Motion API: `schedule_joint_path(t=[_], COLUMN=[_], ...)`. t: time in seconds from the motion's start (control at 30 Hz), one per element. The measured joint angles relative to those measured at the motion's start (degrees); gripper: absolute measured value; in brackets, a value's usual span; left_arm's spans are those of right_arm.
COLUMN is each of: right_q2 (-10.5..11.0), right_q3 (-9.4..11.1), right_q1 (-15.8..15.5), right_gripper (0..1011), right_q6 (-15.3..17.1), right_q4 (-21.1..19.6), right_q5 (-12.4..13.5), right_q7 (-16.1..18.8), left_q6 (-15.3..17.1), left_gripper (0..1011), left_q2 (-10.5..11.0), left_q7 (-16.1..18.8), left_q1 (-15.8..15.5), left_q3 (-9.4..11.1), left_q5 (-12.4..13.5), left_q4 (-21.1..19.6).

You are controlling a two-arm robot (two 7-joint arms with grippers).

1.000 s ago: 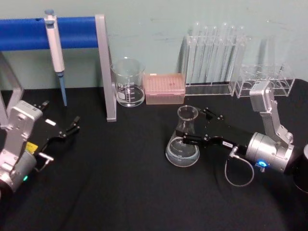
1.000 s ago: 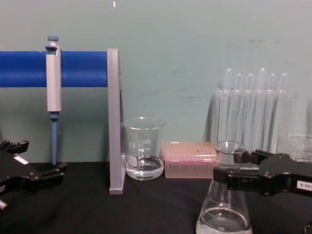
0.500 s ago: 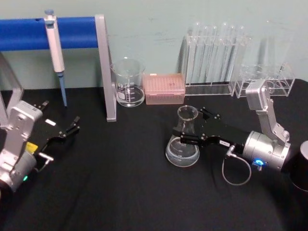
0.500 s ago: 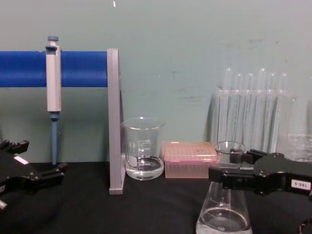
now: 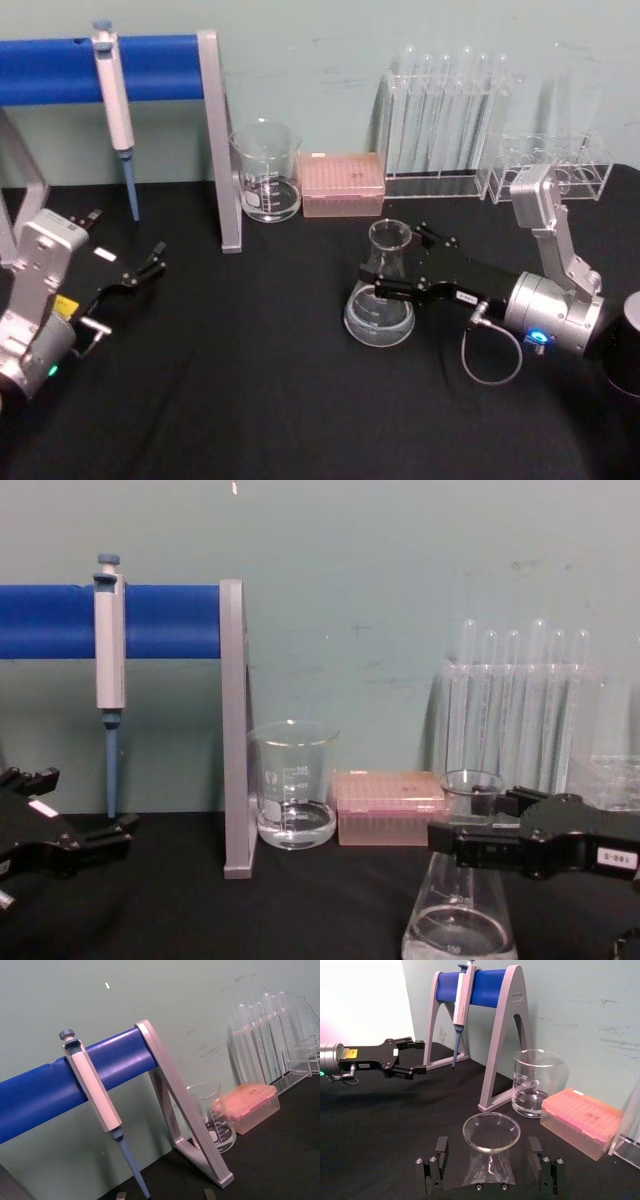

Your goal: Grasp the erlenmeyer flask with one hand, shake it three times, then place it back.

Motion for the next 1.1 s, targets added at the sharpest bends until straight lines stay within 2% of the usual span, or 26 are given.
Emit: schedule_joint_path(t=[0.5, 0.57, 0.83, 0.87, 0.9, 0.93, 1.03, 1.1], right_q2=[0.0, 0.0, 0.0, 0.0, 0.0, 0.0, 0.0, 0.0], right_q3=[0.05, 0.05, 0.05, 0.05, 0.05, 0.05, 0.05, 0.05], right_q1=[-0.07, -0.07, -0.07, -0.07, -0.08, -0.08, -0.08, -0.08], right_gripper=[1003, 979, 797, 742, 730, 664, 604, 530], right_q6=[-0.13, -0.15, -0.19, -0.19, -0.19, -0.19, -0.19, -0.19], right_q4=[0.0, 0.0, 0.0, 0.0, 0.0, 0.0, 0.0, 0.0], right_q5=[-0.04, -0.04, -0.04, -0.04, -0.04, -0.04, -0.04, -0.04], right_q7=[-0.05, -0.07, -0.09, -0.09, -0.1, -0.09, -0.09, -0.1], left_q6=[0.0, 0.0, 0.0, 0.0, 0.0, 0.0, 0.0, 0.0], left_gripper=[1001, 1001, 1001, 1001, 1001, 1001, 1001, 1001], left_q2=[0.0, 0.0, 0.0, 0.0, 0.0, 0.0, 0.0, 0.0], left_q7=[0.0, 0.0, 0.0, 0.0, 0.0, 0.0, 0.0, 0.0], left_q1=[0.0, 0.0, 0.0, 0.0, 0.0, 0.0, 0.0, 0.0], left_q3=[0.0, 0.0, 0.0, 0.0, 0.0, 0.0, 0.0, 0.0], left_q5=[0.0, 0.0, 0.0, 0.0, 0.0, 0.01, 0.0, 0.0], left_q4=[0.0, 0.0, 0.0, 0.0, 0.0, 0.0, 0.0, 0.0])
